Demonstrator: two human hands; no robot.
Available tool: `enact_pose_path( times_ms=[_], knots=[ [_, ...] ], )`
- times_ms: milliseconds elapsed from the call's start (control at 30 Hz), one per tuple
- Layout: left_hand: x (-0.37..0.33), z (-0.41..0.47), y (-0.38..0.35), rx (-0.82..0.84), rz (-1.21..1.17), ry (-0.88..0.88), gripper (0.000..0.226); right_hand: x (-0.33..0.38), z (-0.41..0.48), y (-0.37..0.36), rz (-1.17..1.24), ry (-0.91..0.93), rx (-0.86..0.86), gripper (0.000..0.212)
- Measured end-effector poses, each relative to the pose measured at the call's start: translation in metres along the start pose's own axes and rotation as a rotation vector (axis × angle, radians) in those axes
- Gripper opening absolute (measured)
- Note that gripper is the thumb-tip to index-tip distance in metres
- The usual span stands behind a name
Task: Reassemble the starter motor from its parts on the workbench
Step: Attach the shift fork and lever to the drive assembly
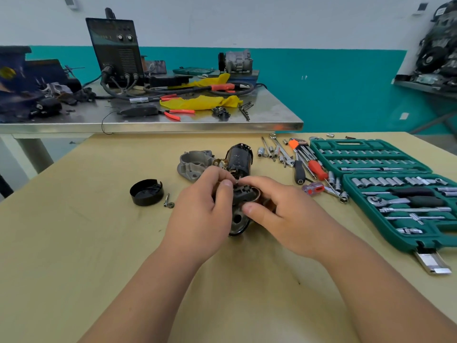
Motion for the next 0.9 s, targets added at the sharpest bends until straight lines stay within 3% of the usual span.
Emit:
enact_pose_path(
  times_ms=[133,200,267,333,367,433,533,700,900],
  knots=[
    [-0.003,0.000,-0.004,-0.027,-0.009,-0.066,0.021,-0.003,0.000,0.003,0.053,0.044,-0.055,0.035],
    [-0.003,0.004,-0.005,-0.067,-0.162,-0.039,0.028,-0.005,-0.001,0.004,0.109,0.061,-0.106,0.031],
    [0.003,0.012,0.000,-0.191,-0.526,0.108,0.034,-0.008,0.000,0.006,0.180,0.065,-0.161,0.028],
    [0.019,0.020,0.008,-0.320,-0.612,0.302,0.036,-0.013,0.002,0.008,0.194,0.048,-0.251,0.030],
    [0.028,0.023,0.011,-0.304,-0.444,0.407,0.034,-0.017,0.003,0.009,0.191,0.032,-0.295,0.029],
    [0.042,0.023,0.008,-0.077,-0.009,0.554,0.036,-0.027,0.007,0.009,0.208,-0.012,-0.339,0.025],
    [0.051,0.024,-0.003,0.184,0.212,0.603,0.064,-0.043,0.015,0.002,0.395,-0.106,-0.344,0.014],
    [0.044,0.032,-0.004,0.259,0.058,0.728,0.075,-0.050,0.019,-0.004,0.594,-0.149,-0.356,0.015],
    [0.043,0.030,-0.007,0.176,-0.467,0.685,0.043,-0.047,0.015,-0.011,0.658,-0.052,-0.253,0.016]
  ],
)
Point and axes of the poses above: each hand's wrist, its own z-axis towards the middle knuckle, its own y-axis out of the back of the hand, x = y × z, the point moved 2 cm from there along z, towards the middle knuckle, and after that the axes turned 11 degrees about x, right-handed, at the moved point
